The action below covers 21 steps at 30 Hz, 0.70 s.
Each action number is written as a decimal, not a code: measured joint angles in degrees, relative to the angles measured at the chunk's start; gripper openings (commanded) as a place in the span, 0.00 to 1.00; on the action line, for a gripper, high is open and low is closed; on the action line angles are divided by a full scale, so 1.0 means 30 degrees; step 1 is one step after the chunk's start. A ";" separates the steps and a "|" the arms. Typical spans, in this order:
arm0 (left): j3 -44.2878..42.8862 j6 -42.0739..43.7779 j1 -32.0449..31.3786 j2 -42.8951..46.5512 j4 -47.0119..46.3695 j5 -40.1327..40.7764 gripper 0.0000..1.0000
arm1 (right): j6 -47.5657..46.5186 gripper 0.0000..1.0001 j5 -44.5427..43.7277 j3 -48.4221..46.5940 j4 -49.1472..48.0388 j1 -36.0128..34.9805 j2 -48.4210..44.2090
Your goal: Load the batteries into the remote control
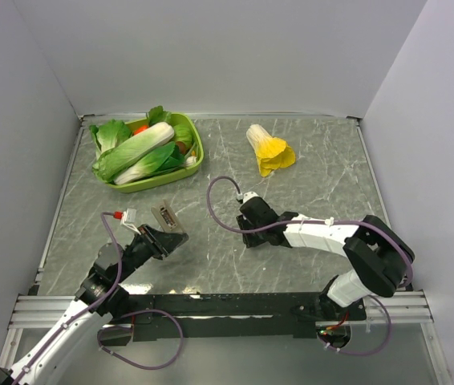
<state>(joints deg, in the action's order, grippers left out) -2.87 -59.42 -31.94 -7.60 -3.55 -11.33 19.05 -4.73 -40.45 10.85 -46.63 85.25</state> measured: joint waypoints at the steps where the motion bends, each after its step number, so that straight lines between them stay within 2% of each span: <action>1: 0.0000 0.0000 0.0000 0.0022 0.0000 0.0000 0.01 | 0.0124 0.42 0.0022 0.0080 -0.0044 -0.0036 -0.0087; 21: 0.0000 0.0000 0.0000 0.0073 -0.0007 -0.0022 0.01 | 0.0772 0.43 0.0576 0.1071 0.0568 -0.0998 -0.1362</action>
<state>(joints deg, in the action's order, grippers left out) -2.87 -59.42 -31.94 -7.38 -3.57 -11.40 21.37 -3.01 -37.23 12.56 -49.63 81.17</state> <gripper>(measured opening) 0.290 0.431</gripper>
